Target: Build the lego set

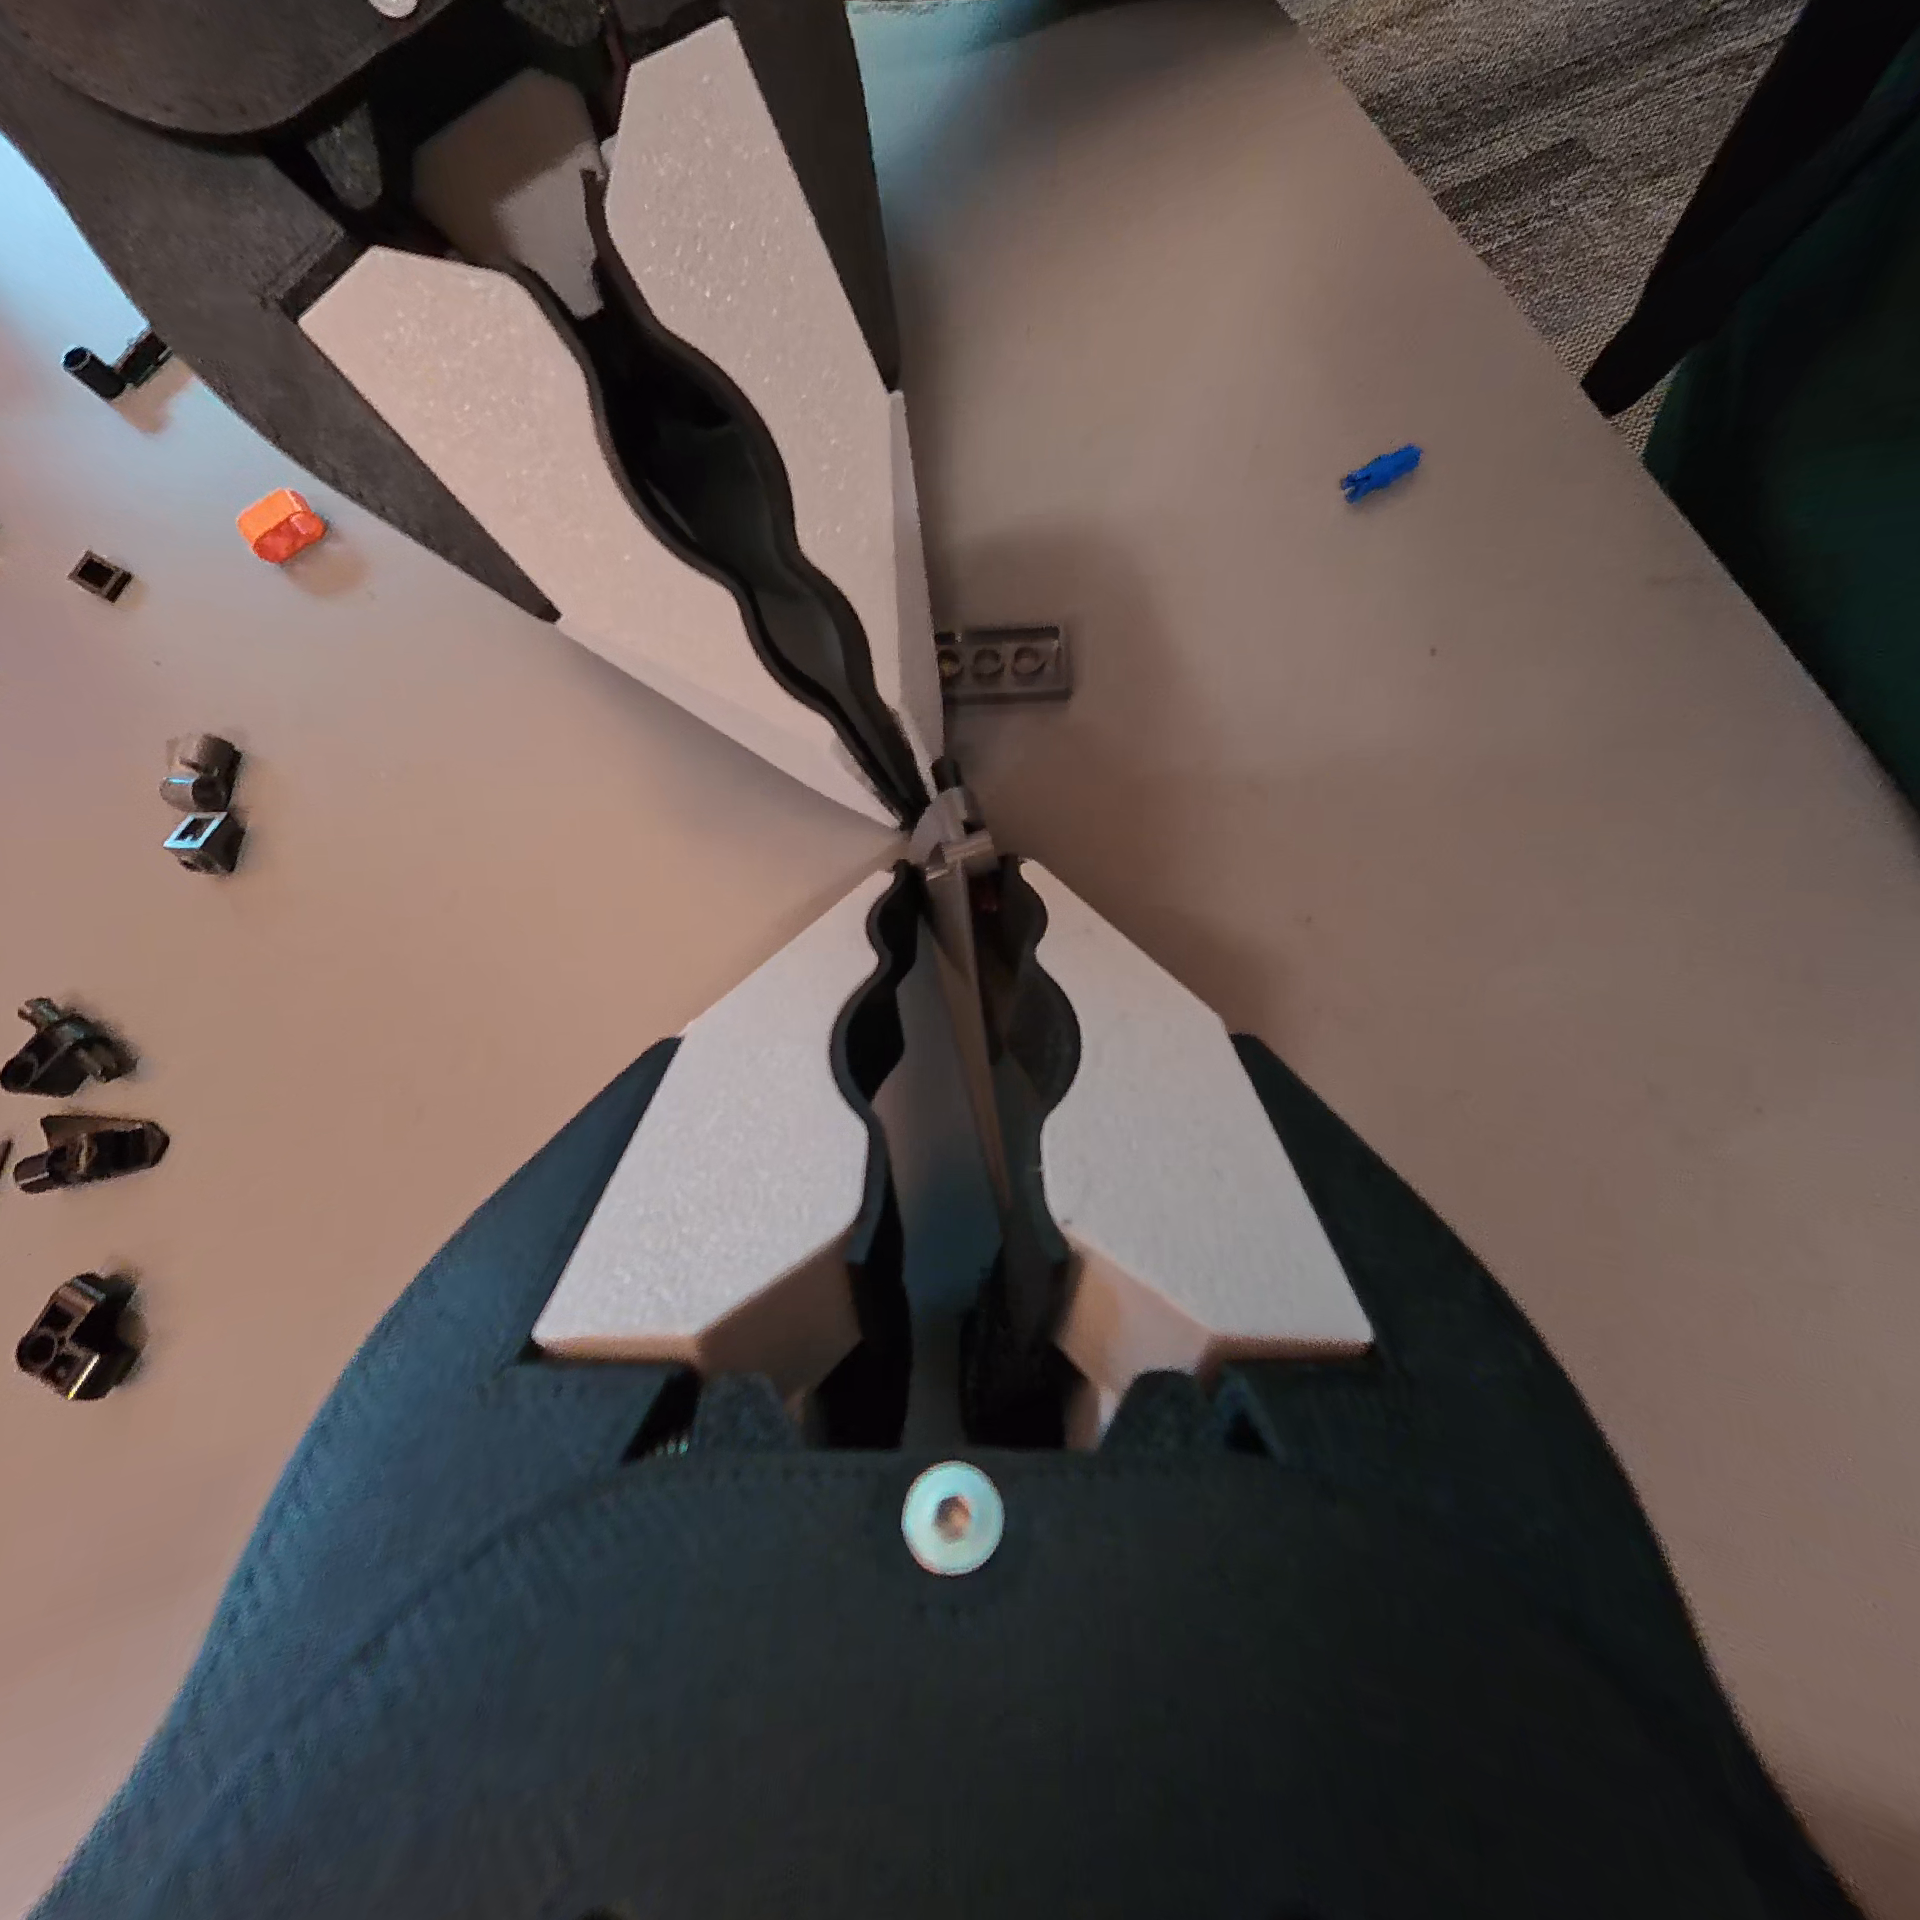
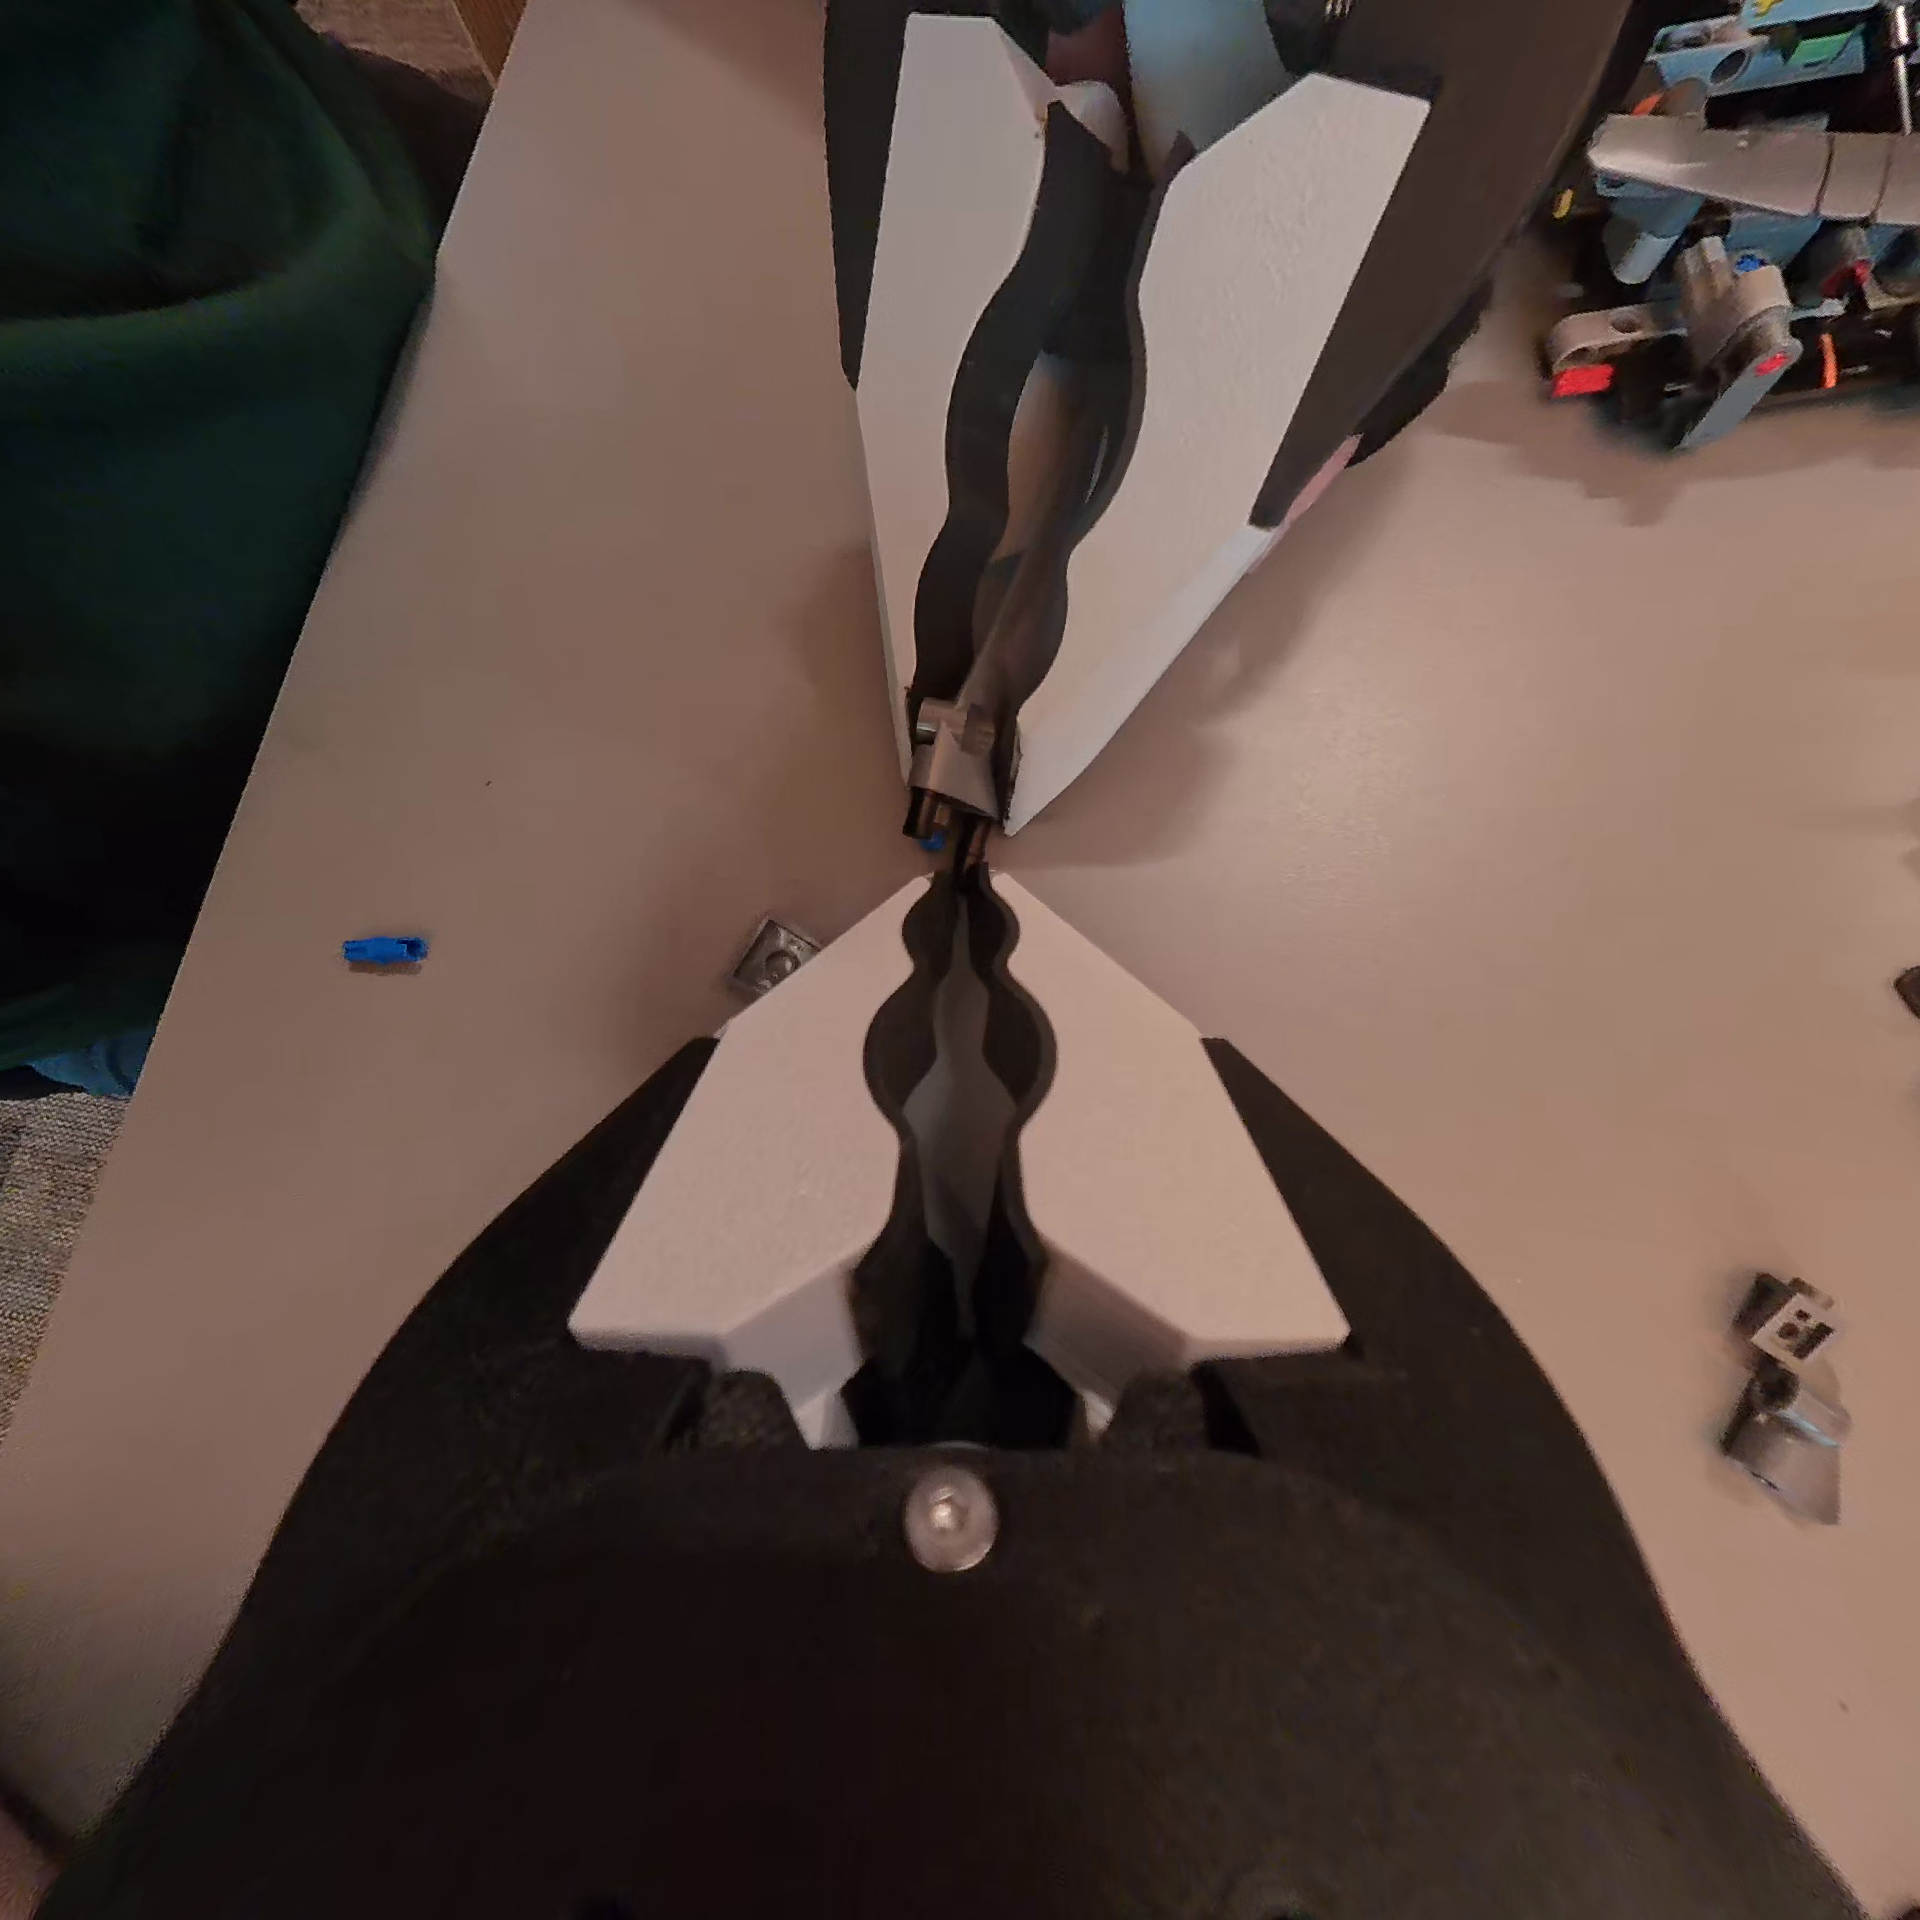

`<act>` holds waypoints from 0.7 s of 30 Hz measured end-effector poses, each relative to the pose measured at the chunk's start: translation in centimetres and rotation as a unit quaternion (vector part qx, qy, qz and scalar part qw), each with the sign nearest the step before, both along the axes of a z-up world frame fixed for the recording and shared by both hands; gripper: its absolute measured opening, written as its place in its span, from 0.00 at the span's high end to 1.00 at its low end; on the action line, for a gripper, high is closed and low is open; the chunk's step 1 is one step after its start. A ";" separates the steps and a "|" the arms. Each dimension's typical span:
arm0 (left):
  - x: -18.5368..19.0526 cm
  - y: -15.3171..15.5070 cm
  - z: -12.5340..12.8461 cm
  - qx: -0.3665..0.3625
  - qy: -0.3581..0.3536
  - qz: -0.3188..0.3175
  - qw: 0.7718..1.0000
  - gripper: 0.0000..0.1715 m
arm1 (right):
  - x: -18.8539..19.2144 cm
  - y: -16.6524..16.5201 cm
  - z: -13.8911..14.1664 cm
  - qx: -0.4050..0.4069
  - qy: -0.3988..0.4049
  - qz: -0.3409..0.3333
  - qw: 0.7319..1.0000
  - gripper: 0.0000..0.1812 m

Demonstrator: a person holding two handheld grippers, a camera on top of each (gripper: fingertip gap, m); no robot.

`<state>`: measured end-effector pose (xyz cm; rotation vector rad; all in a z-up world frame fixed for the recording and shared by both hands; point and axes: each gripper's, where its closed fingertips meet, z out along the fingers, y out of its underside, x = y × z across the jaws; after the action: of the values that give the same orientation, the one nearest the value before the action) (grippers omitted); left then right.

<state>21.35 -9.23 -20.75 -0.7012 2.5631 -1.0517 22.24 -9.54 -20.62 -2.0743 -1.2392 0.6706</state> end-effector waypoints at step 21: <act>-0.4 -0.9 0.0 0.001 -0.002 -0.013 1.000 0.92 | -0.4 -0.2 0.0 0.017 -0.006 0.009 1.000 0.99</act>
<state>20.95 -10.10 -20.76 -0.6657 2.5759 -1.0586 21.82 -9.76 -20.59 -2.0440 -1.2694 0.6411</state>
